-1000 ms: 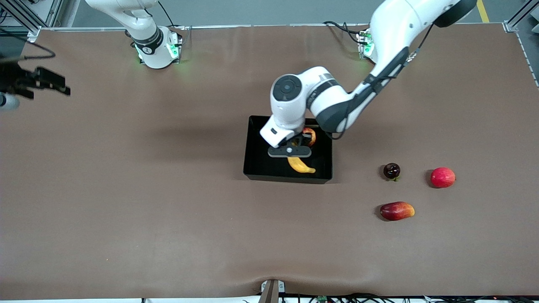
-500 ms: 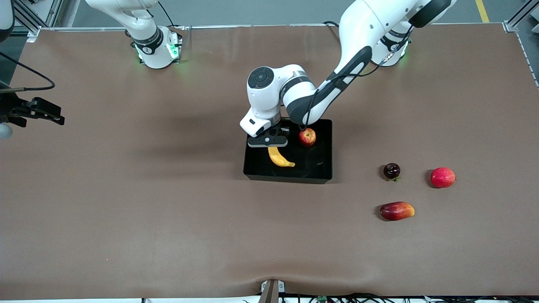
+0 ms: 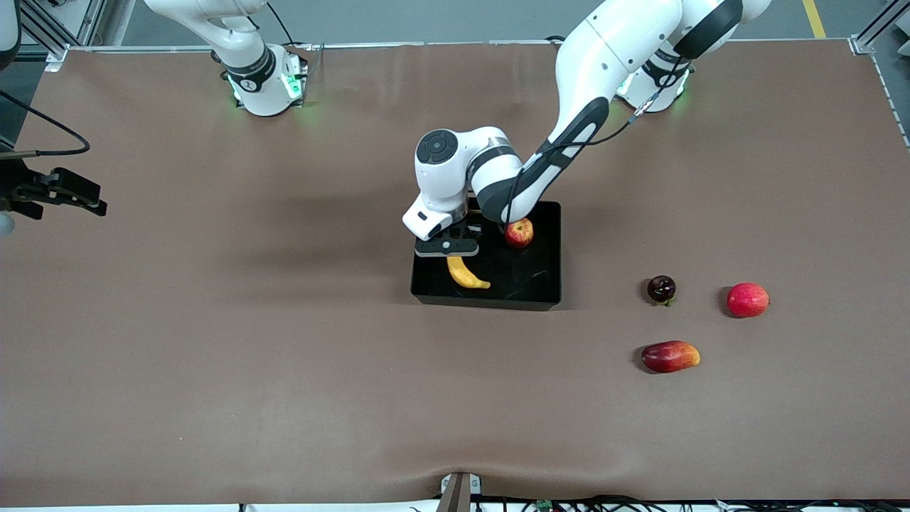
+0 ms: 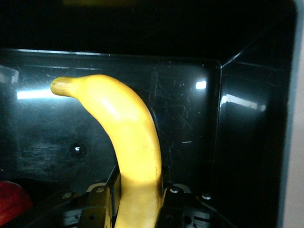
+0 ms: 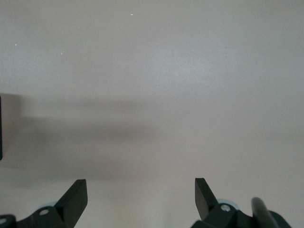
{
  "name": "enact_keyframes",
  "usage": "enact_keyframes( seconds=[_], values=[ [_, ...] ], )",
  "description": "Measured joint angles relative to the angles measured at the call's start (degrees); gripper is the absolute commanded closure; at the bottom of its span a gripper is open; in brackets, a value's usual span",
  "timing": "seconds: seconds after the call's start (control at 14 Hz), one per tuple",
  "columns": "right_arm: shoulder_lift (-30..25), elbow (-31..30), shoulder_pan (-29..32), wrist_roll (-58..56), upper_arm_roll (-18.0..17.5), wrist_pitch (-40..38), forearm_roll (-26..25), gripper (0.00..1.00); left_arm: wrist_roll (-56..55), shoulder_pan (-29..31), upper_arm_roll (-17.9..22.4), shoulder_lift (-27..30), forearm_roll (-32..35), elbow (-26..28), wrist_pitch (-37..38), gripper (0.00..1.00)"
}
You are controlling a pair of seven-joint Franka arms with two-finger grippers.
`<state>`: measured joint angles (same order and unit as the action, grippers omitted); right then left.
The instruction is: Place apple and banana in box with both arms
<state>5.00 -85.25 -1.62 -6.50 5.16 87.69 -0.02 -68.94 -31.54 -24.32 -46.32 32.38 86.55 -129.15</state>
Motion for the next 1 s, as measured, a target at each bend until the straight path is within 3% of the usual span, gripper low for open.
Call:
enact_keyframes(
  seconds=[0.07, 0.14, 0.21, 0.29, 0.71, 1.0],
  values=[
    [0.00, 0.00, 0.00, 0.00, 0.00, 0.13, 0.03, 0.00, -0.12, -0.21, 0.02, -0.39, 0.00, -0.12, 0.00, 0.99],
    [0.00, 0.00, 0.00, 0.00, -0.02, 0.37, 0.05, 0.00, -0.15, -0.33, 0.05, -0.72, 0.00, -0.22, 0.00, 0.77],
    [0.00, 0.00, 0.00, 0.00, -0.07, 0.64, 0.09, 0.00, -0.18, -0.35, 0.07, -0.97, 0.00, -0.29, 0.00, 0.24],
    [0.00, 0.00, -0.01, 0.00, -0.12, 0.72, 0.13, 0.00, -0.20, -0.34, 0.17, -1.14, 0.00, -0.36, 0.00, 0.00],
    [0.02, -0.05, 0.03, 0.00, -0.09, 0.55, 0.14, 0.00, -0.54, 0.95, 0.58, -0.05, 0.00, -2.74, -0.06, 0.00],
    [0.18, -0.17, 1.05, 0.02, 0.00, -0.64, 0.15, 0.00, -0.52, 6.73, 0.38, 8.29, -0.25, -3.74, 3.15, 0.00]
  ],
)
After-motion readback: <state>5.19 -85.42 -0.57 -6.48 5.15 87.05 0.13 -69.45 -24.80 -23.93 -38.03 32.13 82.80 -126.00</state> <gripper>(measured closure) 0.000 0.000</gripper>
